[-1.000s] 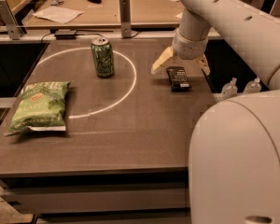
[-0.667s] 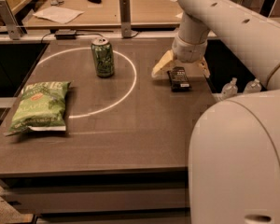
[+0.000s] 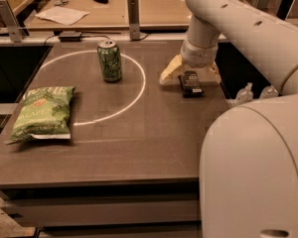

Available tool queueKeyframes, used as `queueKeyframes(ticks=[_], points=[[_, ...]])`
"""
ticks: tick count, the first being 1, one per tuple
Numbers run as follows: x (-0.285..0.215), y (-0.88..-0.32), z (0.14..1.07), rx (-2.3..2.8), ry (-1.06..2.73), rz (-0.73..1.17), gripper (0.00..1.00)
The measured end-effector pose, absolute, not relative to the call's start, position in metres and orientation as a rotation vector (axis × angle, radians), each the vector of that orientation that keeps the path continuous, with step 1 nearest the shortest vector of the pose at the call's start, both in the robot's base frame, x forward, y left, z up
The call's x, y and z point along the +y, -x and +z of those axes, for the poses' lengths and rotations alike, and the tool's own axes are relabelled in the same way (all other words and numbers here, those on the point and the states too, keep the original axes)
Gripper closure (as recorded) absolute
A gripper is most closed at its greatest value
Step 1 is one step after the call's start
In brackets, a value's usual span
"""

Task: Move rxbar chocolate near green can

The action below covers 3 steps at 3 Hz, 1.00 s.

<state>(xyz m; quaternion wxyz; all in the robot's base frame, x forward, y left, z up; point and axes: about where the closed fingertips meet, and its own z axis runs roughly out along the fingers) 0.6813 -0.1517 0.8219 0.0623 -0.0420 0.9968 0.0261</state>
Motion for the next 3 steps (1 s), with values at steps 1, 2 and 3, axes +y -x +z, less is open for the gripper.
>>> queueKeyframes(ticks=[1,2,3], points=[[-0.1520,-0.6840,0.8238,3.005,0.127,0.064,0.08],[-0.1527,-0.6837,0.8227,3.008,0.133,0.050,0.25],[-0.1525,-0.6820,0.8209,3.013,0.133,0.040,0.48]])
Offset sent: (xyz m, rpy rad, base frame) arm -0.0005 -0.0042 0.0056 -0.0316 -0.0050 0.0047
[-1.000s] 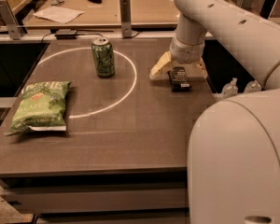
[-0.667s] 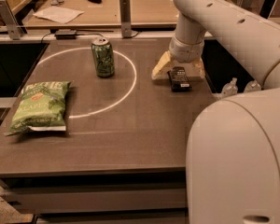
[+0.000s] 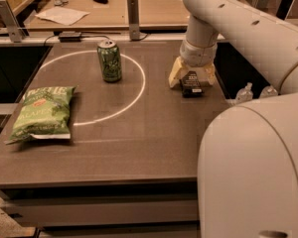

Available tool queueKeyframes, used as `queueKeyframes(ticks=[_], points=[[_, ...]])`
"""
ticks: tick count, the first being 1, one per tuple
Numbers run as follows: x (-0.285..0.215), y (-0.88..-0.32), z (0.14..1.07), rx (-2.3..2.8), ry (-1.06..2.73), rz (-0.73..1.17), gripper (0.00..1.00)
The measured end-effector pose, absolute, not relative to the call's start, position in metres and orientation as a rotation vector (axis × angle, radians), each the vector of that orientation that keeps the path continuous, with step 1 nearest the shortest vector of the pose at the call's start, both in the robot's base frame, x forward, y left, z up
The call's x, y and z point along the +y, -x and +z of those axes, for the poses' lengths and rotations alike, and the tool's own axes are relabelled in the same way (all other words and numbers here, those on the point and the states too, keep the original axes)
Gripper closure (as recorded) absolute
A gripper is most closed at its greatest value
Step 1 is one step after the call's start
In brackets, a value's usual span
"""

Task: Move rxbar chocolate near green can

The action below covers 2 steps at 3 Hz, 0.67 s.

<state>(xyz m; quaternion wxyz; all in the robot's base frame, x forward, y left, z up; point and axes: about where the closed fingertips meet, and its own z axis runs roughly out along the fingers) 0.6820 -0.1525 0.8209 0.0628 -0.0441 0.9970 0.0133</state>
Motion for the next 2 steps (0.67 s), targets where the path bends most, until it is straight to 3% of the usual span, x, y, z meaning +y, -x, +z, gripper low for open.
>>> queueKeyframes(ticks=[2], points=[[-0.1526,-0.6819,0.8319,3.013,0.133,0.040,0.95]])
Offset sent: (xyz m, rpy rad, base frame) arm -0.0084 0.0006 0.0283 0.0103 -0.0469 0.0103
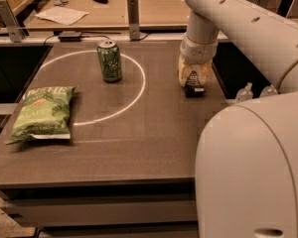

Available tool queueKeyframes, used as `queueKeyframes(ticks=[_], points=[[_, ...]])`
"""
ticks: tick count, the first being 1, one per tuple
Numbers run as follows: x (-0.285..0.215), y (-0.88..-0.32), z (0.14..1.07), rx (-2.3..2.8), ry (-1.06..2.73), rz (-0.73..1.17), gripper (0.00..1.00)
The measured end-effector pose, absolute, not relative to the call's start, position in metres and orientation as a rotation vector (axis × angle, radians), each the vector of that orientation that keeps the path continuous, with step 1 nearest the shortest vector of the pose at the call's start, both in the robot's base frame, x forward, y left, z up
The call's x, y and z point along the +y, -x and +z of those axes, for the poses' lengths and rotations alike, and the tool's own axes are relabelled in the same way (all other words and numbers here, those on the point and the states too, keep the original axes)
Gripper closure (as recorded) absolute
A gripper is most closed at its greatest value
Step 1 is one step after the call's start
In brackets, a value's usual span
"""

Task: Move rxbar chocolate near green can

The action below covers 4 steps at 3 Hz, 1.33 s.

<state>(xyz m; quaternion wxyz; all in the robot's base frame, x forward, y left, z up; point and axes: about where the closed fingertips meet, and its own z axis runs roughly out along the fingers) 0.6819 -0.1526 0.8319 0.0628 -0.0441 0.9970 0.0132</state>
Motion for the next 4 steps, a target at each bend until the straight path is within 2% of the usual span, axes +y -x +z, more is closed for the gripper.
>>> queueKeyframes(ticks=[1,4], points=[[-0.150,-0.680,0.840,2.992,0.146,0.062,1.00],[-0.134,-0.663,0.892,2.895,0.150,0.279,1.00]])
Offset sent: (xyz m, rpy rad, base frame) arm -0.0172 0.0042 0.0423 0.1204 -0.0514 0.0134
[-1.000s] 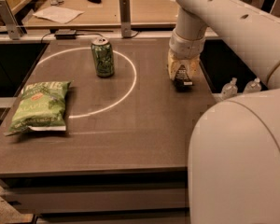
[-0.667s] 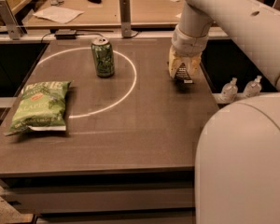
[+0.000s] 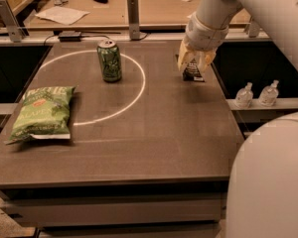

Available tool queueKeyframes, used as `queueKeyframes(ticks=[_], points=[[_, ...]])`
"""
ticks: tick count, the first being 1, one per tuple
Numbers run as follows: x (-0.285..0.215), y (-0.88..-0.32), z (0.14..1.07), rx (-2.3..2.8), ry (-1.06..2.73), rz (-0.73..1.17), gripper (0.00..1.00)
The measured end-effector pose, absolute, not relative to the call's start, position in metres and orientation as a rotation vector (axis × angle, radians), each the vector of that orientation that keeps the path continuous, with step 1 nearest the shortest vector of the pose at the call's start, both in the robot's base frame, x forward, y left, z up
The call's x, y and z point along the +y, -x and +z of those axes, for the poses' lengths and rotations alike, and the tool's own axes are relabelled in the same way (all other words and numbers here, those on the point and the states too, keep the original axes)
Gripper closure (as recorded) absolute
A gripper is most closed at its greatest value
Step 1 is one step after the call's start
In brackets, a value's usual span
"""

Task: Move rxbar chocolate near green can

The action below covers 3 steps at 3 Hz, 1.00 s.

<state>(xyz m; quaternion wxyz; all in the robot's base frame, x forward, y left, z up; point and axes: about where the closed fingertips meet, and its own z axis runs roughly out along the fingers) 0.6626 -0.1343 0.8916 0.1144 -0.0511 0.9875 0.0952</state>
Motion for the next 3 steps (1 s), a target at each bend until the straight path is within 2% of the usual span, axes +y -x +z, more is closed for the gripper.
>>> queueKeyframes(ticks=[2,3], points=[[-0.100,-0.651,0.914,2.847,0.174,0.452,1.00],[-0.082,-0.645,0.916,2.839,0.186,0.604,1.00]])
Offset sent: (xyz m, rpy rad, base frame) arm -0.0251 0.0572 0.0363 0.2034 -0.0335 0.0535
